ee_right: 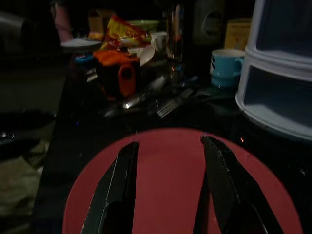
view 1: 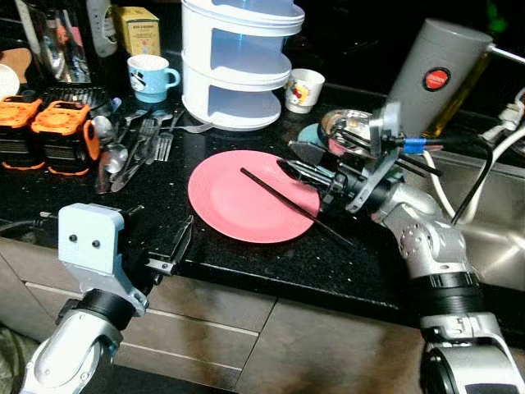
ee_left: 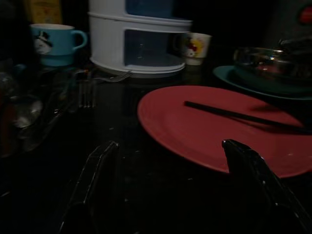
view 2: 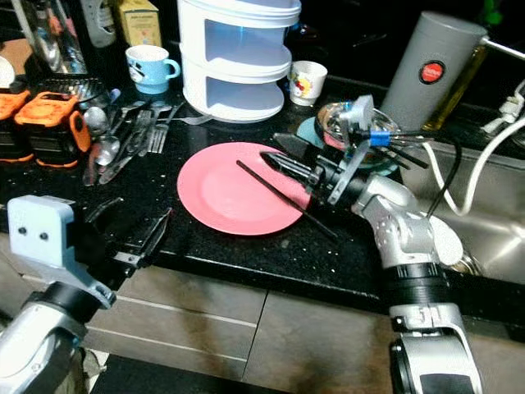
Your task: Kitchen organization
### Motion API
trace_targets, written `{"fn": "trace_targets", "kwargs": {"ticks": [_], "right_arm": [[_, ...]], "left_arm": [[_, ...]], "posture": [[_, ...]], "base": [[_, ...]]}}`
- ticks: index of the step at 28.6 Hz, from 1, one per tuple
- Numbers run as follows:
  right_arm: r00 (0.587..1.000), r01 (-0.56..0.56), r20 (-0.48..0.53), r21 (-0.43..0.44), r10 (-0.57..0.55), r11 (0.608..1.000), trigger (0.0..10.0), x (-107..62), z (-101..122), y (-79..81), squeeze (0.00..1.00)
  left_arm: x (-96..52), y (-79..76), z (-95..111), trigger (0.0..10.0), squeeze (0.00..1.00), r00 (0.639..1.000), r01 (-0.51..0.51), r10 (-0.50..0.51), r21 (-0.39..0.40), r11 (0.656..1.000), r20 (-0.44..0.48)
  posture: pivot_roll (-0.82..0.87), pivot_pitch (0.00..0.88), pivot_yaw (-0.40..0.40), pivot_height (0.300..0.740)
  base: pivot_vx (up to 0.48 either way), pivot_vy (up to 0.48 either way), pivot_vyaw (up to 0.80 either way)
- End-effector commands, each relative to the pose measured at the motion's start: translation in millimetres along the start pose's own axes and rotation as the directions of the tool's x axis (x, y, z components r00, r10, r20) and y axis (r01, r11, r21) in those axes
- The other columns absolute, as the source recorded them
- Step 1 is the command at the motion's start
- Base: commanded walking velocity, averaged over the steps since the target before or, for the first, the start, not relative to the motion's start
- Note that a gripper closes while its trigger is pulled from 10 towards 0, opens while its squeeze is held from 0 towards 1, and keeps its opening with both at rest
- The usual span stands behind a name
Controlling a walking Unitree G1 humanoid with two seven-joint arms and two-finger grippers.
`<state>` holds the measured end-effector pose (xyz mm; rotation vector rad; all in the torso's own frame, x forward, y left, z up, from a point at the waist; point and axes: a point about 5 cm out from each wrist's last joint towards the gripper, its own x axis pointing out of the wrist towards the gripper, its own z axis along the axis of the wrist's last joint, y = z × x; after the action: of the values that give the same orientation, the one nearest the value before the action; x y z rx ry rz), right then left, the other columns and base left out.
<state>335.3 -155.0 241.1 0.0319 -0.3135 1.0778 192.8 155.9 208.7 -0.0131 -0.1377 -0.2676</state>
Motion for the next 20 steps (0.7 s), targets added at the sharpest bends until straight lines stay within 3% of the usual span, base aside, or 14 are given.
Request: {"fn": "trace_targets", "kwargs": {"ticks": [1,4,6,10,14,20], "right_arm": [[0.999,-0.025,-0.045,-0.026,0.024,0.999,10.0,-6.0,1.6,0.7,0.0],[0.994,-0.054,-0.1,-0.052,0.049,0.997,10.0,-20.2,7.1,-1.2,0.0],[0.975,-0.116,-0.196,-0.07,0.101,0.991,10.0,-33.4,9.8,2.0,0.0],[0.962,-0.133,-0.247,-0.067,0.113,0.989,10.0,-39.5,9.3,3.5,0.0],[0.924,-0.177,-0.349,-0.037,0.153,0.983,10.0,-49.2,0.8,9.6,0.0],[0.908,-0.18,-0.391,-0.043,0.149,0.983,10.0,-46.2,-6.1,14.3,0.0]], "left_arm": [[1.1,-1.9,-3.1,10.0,0.0,1.0,0.023,-0.023,0.003,1.0,-0.016],[3.0,-4.6,-4.2,10.0,0.0,0.998,0.054,-0.054,-0.003,0.999,-0.02],[4.9,-9.0,-3.5,10.0,0.0,0.996,0.087,-0.087,-0.025,0.996,-0.013],[5.2,-9.2,-4.3,10.0,0.0,0.996,0.09,-0.091,-0.023,0.996,-0.015],[5.8,-8.1,-3.6,10.0,0.0,0.996,0.089,-0.09,-0.018,0.996,-0.01],[5.5,-8.3,-4.0,10.0,0.0,0.995,0.099,-0.099,-0.016,0.995,-0.015]], "posture": [[0.25,0.0,-0.103,0.74],[0.25,0.0,-0.1,0.74],[0.25,0.0,-0.1,0.74],[0.24,0.0,-0.101,0.74],[0.24,0.0,-0.099,0.74],[0.24,0.0,-0.094,0.74]], "base": [[0.0,-0.48,0.0],[0.0,-0.405,0.0],[0.0,0.0,0.0],[0.0,0.0,0.0],[0.0,0.0,0.0],[0.0,0.0,0.0]]}}
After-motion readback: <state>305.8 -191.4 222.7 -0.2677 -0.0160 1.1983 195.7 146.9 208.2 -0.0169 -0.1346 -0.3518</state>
